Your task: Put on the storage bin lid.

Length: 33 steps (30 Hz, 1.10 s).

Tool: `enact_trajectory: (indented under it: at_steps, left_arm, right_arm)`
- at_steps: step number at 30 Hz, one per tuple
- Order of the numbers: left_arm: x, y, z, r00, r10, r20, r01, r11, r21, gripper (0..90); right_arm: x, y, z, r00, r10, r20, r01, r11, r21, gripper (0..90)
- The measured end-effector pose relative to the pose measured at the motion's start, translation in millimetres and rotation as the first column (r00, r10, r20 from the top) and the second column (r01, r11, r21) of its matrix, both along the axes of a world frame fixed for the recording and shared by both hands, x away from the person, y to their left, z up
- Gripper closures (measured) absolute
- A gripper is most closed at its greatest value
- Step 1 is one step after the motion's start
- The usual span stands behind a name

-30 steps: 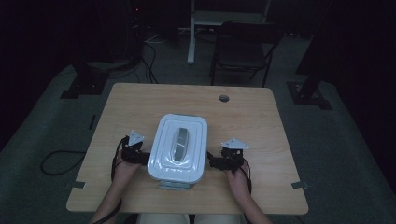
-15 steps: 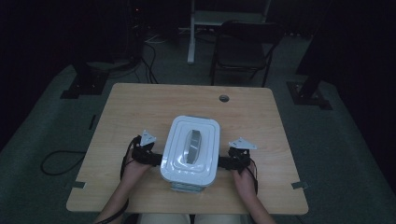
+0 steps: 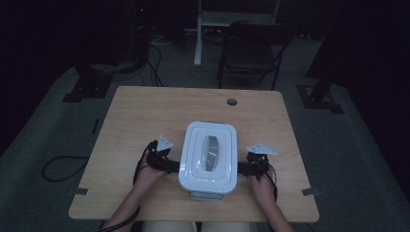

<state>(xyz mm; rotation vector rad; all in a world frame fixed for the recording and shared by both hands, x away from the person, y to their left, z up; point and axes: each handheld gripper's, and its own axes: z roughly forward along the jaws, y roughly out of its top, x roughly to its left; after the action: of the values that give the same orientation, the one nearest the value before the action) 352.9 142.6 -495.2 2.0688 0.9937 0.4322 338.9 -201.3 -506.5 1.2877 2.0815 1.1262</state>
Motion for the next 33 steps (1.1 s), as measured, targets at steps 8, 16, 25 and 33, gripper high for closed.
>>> enact_trajectory:
  at_steps: [8, 16, 25, 33]
  left_arm:
    - [-0.4, -11.2, -1.3, 0.9997, -0.024, -0.009, 0.023, 0.9996, -0.012, 1.6]
    - [0.5, -27.4, 0.3, 0.9985, -0.053, -0.014, 0.053, 0.9986, 0.002, 1.6]
    - [2.0, -39.2, -0.2, 0.9977, -0.067, -0.010, 0.067, 0.9978, -0.002, 1.6]
    - [1.8, -40.5, -2.0, 0.9970, -0.076, -0.016, 0.076, 0.9969, -0.020, 1.6]
  right_arm:
    - [0.3, -12.0, -0.5, 0.9999, -0.014, 0.008, 0.014, 1.000, 0.016, 12.9]
    - [-1.5, -26.2, 0.8, 0.9997, -0.024, 0.007, 0.023, 1.000, 0.010, 13.0]
    - [-0.1, -37.3, 2.1, 0.9995, -0.031, 0.009, 0.031, 1.000, 0.003, 13.8]
    - [7.5, -45.3, -1.2, 0.9999, -0.006, 0.011, 0.005, 0.999, 0.033, 13.8]
